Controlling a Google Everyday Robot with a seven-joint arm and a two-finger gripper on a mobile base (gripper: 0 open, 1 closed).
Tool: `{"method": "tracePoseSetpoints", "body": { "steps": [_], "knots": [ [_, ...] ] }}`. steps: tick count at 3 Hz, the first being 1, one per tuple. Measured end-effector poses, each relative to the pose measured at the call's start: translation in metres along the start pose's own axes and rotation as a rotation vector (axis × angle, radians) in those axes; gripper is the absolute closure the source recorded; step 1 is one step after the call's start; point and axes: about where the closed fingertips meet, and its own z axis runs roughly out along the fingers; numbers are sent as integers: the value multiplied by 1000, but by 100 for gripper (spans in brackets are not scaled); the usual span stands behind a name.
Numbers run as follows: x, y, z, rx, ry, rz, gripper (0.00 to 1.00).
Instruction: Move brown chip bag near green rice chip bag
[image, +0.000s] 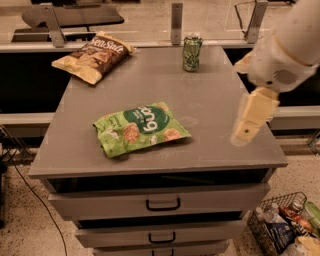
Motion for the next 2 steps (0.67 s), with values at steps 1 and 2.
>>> {"method": "tracePoseSetpoints", "body": {
  "steps": [1,2],
  "knots": [
    [-72,-31,54,-36,-147,-63,0],
    [-163,-69,92,-53,-297,-138,0]
  ]
}}
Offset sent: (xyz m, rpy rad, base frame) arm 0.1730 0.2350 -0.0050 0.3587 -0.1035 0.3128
